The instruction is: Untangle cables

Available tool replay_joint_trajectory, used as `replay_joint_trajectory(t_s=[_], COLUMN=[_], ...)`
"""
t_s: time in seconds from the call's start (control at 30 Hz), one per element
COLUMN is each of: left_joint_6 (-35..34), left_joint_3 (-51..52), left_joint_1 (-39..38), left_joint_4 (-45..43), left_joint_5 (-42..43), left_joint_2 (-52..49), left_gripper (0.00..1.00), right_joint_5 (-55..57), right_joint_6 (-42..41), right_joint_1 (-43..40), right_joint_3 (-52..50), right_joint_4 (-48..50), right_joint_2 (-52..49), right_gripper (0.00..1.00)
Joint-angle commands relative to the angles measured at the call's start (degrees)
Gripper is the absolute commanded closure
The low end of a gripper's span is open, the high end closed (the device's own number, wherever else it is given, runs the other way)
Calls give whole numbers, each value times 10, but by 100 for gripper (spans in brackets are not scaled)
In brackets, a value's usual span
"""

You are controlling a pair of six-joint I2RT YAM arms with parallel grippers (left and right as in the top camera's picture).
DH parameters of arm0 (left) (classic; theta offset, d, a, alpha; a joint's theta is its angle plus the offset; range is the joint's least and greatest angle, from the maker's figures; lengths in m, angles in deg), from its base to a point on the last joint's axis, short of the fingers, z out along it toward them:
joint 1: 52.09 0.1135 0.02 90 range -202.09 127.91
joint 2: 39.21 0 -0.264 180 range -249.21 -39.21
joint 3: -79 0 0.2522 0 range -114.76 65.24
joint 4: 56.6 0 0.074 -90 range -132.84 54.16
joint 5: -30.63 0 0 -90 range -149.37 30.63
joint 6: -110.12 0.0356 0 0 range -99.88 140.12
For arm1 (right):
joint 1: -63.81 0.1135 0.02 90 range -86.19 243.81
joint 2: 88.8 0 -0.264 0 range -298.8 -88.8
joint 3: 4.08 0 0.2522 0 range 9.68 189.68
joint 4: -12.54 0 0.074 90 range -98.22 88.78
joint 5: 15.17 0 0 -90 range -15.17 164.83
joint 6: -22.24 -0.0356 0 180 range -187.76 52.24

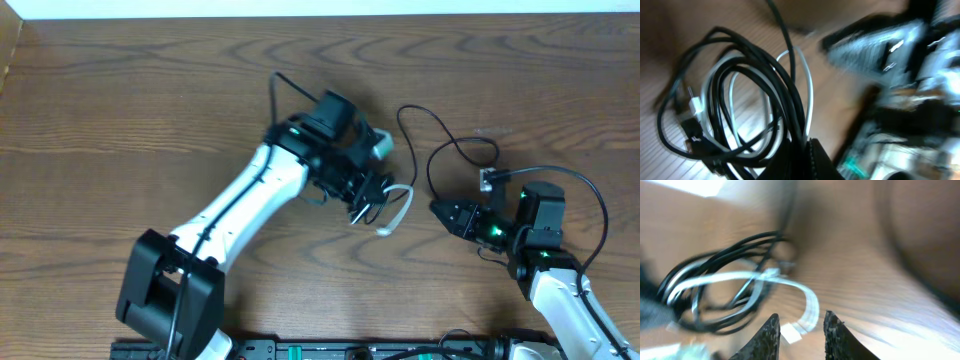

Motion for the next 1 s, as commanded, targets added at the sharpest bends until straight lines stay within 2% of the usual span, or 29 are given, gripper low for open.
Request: replay_joint_trajectory(t_s=[0.0, 0.17, 0.37, 0.63, 0.8, 0.97], left_joint_6=[-6, -67, -68, -68, -68, -68], left_joint_3=[-13, -13, -13, -13, -13, -13], left_joint_1=[39, 67, 67, 67, 67, 67], left_joint_4=[-22, -56, -58, -56, -51, -51], left_joint_5=[203, 217, 219, 219, 234, 238], left_joint_2=[12, 12, 12, 12, 12, 12], left_gripper=[92, 92, 92, 92, 92, 93], right_joint_5=[-168, -205, -195, -175, -151, -144], right_joint_6=[26, -17, -101, -130, -202, -238], right_joint_1=[-2, -2, -1, -1, -1, -1], right_joint_3=[-2, -2, -2, -2, -2, -2], right_joint_4=[40, 71, 72, 71, 71, 71], right_joint_2=[0, 0, 0, 0, 0, 0], right_gripper=[74, 71, 71, 71, 72, 73])
